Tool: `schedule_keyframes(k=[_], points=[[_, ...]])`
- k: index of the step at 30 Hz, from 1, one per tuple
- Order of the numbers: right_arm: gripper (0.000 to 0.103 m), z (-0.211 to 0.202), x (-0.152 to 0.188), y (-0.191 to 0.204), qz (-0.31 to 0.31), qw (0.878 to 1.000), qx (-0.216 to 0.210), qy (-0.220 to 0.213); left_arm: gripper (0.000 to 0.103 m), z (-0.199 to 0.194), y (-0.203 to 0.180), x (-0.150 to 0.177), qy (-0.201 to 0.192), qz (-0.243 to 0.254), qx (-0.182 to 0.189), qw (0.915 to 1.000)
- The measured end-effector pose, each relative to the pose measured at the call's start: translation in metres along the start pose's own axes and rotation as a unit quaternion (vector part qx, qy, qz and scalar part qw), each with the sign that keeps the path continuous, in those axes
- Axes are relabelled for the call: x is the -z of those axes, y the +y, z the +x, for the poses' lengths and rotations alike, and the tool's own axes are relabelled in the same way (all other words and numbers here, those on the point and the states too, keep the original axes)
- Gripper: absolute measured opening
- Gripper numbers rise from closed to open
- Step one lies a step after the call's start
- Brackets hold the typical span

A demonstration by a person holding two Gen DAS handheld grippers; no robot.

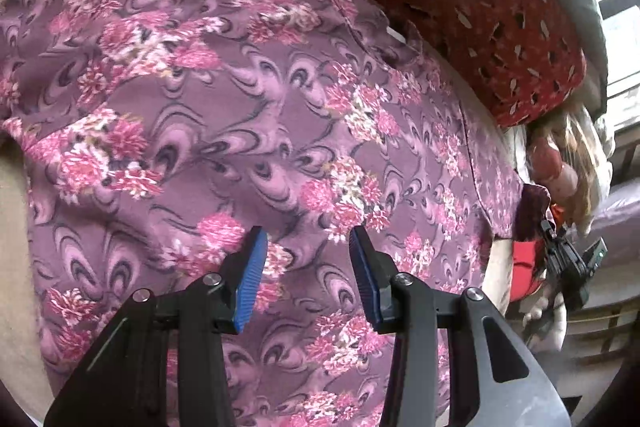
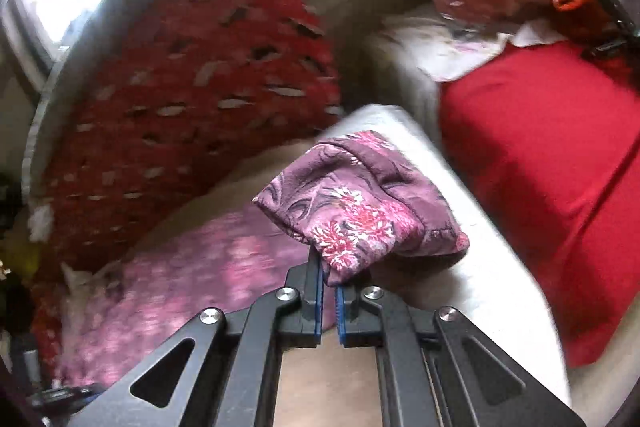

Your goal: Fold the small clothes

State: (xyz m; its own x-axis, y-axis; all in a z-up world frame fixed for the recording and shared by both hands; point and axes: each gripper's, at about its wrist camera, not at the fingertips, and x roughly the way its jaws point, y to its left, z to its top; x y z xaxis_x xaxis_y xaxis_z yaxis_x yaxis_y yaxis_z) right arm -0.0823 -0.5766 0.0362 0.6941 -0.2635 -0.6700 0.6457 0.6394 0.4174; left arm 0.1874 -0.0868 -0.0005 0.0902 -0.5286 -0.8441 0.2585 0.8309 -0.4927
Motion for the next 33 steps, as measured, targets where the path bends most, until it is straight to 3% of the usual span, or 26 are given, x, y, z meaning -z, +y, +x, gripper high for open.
schedule_keyframes(k=[6, 13, 21, 27, 28, 33], points=[[0.004, 0.0, 0.03, 0.085, -0.056, 0.995, -0.077, 0.035, 0.04, -0.003, 0.014, -0.002, 0.011, -0.029, 0.028, 0.9991], [0.004, 0.038, 0.075, 0.194, -0.098, 0.979, -0.156, 0.084, 0.04, -0.021, 0.029, -0.007, 0.009, -0.028, 0.039, 0.9988], [0.004, 0.066, 0.135, 0.304, -0.143, 0.958, -0.212, 0.129, 0.04, -0.044, 0.058, -0.016, -0.008, -0.036, 0.044, 0.9984], [0.005, 0.095, 0.178, 0.349, -0.137, 0.951, -0.226, 0.161, 0.04, -0.044, 0.072, -0.016, -0.008, -0.045, 0.047, 0.9979], [0.009, 0.099, 0.183, 0.349, -0.133, 0.952, -0.222, 0.166, 0.04, -0.044, 0.073, -0.016, -0.007, -0.046, 0.047, 0.9978], [0.011, 0.131, 0.216, 0.342, -0.105, 0.94, -0.207, 0.25, 0.04, -0.036, 0.064, -0.017, 0.004, -0.053, 0.064, 0.9965]])
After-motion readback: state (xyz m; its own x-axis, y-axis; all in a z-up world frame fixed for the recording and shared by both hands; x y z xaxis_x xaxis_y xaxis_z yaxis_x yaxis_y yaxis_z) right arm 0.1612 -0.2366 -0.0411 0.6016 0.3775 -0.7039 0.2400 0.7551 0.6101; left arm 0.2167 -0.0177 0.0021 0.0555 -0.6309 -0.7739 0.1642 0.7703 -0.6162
